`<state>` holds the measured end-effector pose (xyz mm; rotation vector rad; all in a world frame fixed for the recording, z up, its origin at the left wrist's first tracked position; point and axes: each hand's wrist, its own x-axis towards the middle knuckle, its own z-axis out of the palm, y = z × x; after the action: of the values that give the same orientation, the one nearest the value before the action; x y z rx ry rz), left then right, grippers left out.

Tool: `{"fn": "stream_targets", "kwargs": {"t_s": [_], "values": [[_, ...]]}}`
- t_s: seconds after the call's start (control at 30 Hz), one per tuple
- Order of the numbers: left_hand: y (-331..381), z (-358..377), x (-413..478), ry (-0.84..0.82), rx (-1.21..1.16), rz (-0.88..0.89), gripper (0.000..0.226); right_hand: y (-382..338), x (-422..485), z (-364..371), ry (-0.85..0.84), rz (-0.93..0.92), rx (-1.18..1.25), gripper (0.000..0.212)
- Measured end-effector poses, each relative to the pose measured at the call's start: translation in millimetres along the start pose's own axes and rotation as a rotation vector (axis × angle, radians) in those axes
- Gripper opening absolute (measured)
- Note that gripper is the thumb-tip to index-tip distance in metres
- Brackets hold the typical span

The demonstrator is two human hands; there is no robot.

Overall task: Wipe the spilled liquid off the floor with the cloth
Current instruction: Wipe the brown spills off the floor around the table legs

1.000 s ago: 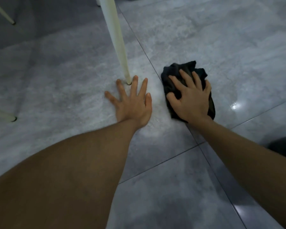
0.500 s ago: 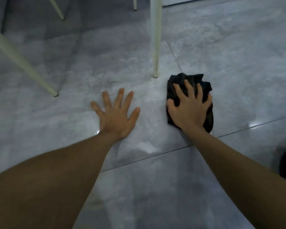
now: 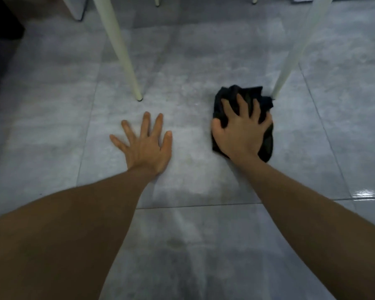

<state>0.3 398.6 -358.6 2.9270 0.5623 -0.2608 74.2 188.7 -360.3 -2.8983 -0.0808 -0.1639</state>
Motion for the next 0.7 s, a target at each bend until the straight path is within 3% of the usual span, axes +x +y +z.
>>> {"fn": "stream_targets", "kwargs": {"t_s": [0.13, 0.27, 0.4, 0.5, 0.6, 0.7], "values": [[-15.3, -0.8, 0.9, -0.005, -0.028, -0.006, 0.056, -71.1, -29.3, 14.8, -0.050, -0.237, 0.045, 0.060], [-26.5, -3.0, 4.9, 0.084, -0.078, -0.031, 0.055, -59.6, -71.6, 10.8, -0.042, -0.469, 0.106, 0.054], [-51.1, -1.2, 10.1, 0.126, -0.122, 0.089, 0.055, -79.7, -31.9, 15.2, -0.083, -0.349, 0.056, 0.059], [-51.0, 3.4, 11.3, 0.225, -0.295, 0.053, 0.055, -128.8, 1.4, 30.0, -0.092, -0.261, 0.063, 0.061], [-50.8, -1.7, 10.9, 0.291, -0.587, -0.094, 0.053, -154.4, -11.4, 33.6, -0.141, -0.335, 0.077, 0.061], [-51.4, -6.7, 12.2, 0.305, -0.671, -0.156, 0.051, -134.9, -53.2, 24.7, -0.126, -0.451, 0.141, 0.057]]}}
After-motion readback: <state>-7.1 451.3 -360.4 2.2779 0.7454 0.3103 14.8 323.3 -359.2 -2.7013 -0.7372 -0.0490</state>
